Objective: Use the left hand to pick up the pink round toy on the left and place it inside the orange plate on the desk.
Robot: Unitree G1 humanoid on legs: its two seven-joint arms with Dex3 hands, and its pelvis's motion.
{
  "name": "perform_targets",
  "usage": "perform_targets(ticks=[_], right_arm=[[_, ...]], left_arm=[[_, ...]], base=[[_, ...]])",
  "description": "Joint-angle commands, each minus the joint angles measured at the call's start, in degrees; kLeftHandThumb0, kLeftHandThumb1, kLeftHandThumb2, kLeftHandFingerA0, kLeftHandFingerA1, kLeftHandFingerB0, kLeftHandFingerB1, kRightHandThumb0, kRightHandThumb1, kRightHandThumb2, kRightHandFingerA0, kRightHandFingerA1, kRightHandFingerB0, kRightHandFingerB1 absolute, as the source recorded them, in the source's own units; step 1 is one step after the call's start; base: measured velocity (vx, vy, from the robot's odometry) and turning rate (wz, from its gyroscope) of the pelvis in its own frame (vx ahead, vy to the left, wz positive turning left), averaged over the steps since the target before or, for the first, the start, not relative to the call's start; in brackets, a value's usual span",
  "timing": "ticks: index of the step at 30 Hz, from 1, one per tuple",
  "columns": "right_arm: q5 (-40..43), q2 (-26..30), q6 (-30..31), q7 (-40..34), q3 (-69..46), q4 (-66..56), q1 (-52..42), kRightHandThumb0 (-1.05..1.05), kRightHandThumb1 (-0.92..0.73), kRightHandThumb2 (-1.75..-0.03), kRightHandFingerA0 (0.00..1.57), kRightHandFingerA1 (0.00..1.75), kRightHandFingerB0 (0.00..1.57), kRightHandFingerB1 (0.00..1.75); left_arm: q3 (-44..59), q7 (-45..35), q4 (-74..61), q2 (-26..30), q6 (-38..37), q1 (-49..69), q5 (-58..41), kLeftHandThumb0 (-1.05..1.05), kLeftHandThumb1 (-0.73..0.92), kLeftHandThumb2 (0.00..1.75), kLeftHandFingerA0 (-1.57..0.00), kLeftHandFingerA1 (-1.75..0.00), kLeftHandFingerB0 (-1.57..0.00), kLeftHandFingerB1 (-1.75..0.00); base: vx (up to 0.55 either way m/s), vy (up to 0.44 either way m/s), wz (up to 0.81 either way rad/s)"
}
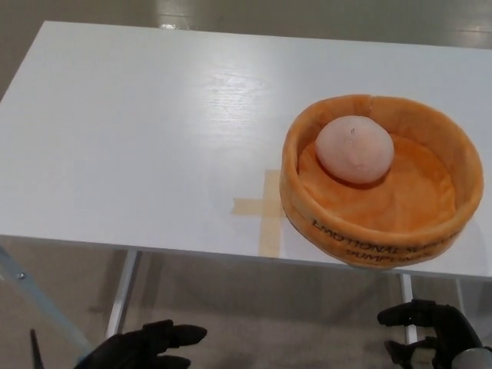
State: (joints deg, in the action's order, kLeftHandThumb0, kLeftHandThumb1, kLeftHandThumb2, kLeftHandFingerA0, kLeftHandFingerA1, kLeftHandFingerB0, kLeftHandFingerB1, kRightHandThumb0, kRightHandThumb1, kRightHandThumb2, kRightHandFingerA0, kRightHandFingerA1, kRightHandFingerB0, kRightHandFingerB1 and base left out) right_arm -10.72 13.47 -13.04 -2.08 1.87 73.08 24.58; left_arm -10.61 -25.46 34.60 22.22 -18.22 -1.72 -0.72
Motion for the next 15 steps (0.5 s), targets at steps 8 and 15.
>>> perform_targets(ticks=[8,15], right_arm=[[-0.39,-0.10,0.25,0.51,0.37,0.69,-1.81,-0.15,-0.60,-0.57,0.63,0.84,0.64,0.75],[-0.26,-0.26,0.30,0.44,0.28,0.62,-2.12,-0.15,-0.60,-0.57,0.63,0.83,0.65,0.75]], left_arm=[[0.69,28.83,29.59,-5.96,4.51,-12.25,9.30,-0.27,0.65,0.59,-0.34,-0.36,-0.48,-0.35],[3.84,28.56,33.34,-6.01,3.09,-12.62,6.41,-0.29,0.62,0.59,-0.33,-0.35,-0.48,-0.35]], base=[[0.00,0.000,0.00],[0.00,0.000,0.00]])
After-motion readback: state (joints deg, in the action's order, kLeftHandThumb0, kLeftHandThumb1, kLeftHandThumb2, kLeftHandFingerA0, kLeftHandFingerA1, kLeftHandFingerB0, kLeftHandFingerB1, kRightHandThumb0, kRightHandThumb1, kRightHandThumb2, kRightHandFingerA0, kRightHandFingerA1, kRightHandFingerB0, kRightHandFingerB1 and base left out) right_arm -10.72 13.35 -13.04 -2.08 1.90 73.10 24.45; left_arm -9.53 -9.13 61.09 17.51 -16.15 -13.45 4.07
